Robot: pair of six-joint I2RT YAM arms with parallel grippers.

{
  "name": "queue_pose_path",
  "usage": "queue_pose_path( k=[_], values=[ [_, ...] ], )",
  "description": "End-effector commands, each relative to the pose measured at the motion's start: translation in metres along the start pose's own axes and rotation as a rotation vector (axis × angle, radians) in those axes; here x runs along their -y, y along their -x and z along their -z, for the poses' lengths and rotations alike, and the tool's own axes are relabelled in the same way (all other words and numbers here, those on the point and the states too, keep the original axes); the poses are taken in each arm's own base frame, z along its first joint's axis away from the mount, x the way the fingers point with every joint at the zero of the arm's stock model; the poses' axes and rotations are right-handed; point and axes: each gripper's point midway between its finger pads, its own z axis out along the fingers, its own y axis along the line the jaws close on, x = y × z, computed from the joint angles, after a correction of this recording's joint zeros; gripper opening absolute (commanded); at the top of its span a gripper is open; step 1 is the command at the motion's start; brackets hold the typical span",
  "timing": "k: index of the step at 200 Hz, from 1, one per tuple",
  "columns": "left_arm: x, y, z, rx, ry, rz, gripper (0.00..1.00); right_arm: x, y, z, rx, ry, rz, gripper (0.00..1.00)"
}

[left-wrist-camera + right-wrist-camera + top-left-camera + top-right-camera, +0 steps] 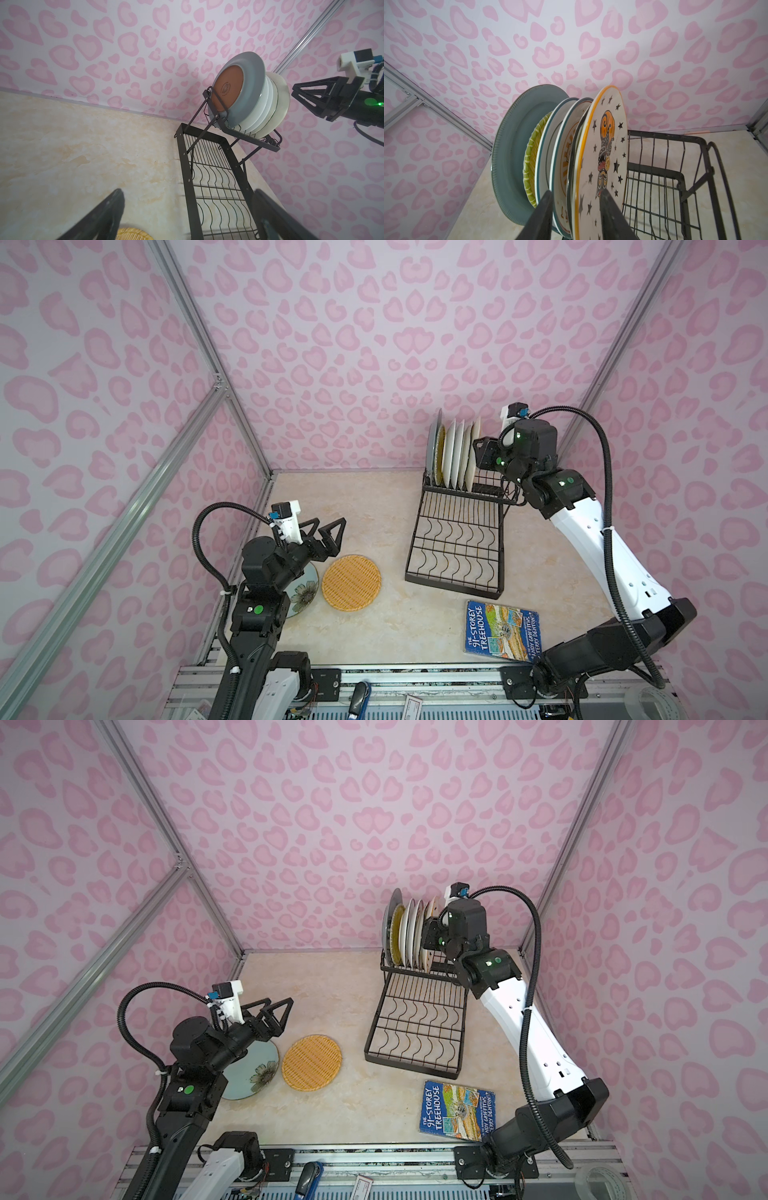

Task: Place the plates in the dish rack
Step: 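Open the right gripper and draw it back down from the rack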

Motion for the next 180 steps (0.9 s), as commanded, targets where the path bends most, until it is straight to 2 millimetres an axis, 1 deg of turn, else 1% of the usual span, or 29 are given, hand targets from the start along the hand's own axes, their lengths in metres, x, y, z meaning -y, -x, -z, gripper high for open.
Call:
queue_pose_path(
  k=[1, 34, 52, 66, 89, 94, 95, 98, 109, 124, 131, 156, 171, 174, 180],
  values=[
    [0.001, 0.001, 0.001, 0.003, -0.003, -0.01, 0.98, -0.004, 0.006, 0.005, 0.019, 0.024, 0.003, 0.38],
    [0.001, 0.001, 0.001, 0.003, -0.002, -0.011, 0.98, -0.01, 0.01, 0.023, 0.04, 0.063, -0.006, 0.38],
    [0.001, 0.002, 0.001, 0.005, -0.002, -0.012, 0.98, -0.014, 0.006, 0.036, 0.045, 0.093, -0.012, 0.38],
    [0.0, 0.001, 0.001, 0.003, 0.0, -0.01, 0.98, -0.017, 0.003, 0.049, 0.055, 0.121, -0.018, 0.38],
    [0.0, 0.0, 0.001, 0.0, 0.002, -0.008, 0.98, -0.022, -0.01, 0.073, 0.07, 0.167, -0.017, 0.38],
    [0.0, 0.0, 0.0, -0.001, 0.003, -0.008, 0.98, -0.025, -0.008, 0.081, 0.084, 0.186, -0.018, 0.38],
    [0.0, 0.0, 0.0, -0.001, 0.003, -0.008, 0.98, -0.023, -0.014, 0.079, 0.071, 0.183, -0.018, 0.38],
    [-0.001, 0.0, 0.0, -0.002, 0.004, -0.007, 0.98, -0.022, -0.022, 0.079, 0.059, 0.184, -0.017, 0.4],
    [-0.001, -0.001, 0.0, -0.004, 0.005, -0.006, 0.98, -0.024, -0.033, 0.088, 0.052, 0.21, -0.014, 0.41],
    [-0.001, 0.0, 0.001, -0.002, 0.006, -0.005, 0.98, -0.025, -0.057, 0.095, 0.026, 0.246, -0.015, 0.43],
    [-0.001, -0.001, 0.001, -0.005, 0.006, -0.004, 0.98, -0.027, -0.066, 0.1, 0.016, 0.264, -0.011, 0.44],
    [0.0, 0.0, 0.004, 0.002, 0.009, -0.007, 0.98, -0.037, -0.093, 0.115, -0.009, 0.349, 0.011, 0.44],
    [0.001, 0.001, 0.006, 0.006, 0.015, -0.014, 0.98, -0.042, -0.109, 0.119, -0.016, 0.395, 0.006, 0.43],
    [0.0, 0.0, 0.006, 0.005, 0.019, -0.015, 0.98, -0.042, -0.115, 0.118, -0.023, 0.403, 0.007, 0.43],
    [0.0, 0.0, 0.007, 0.01, 0.023, -0.02, 0.98, -0.044, -0.118, 0.118, -0.023, 0.421, 0.006, 0.42]
  ],
)
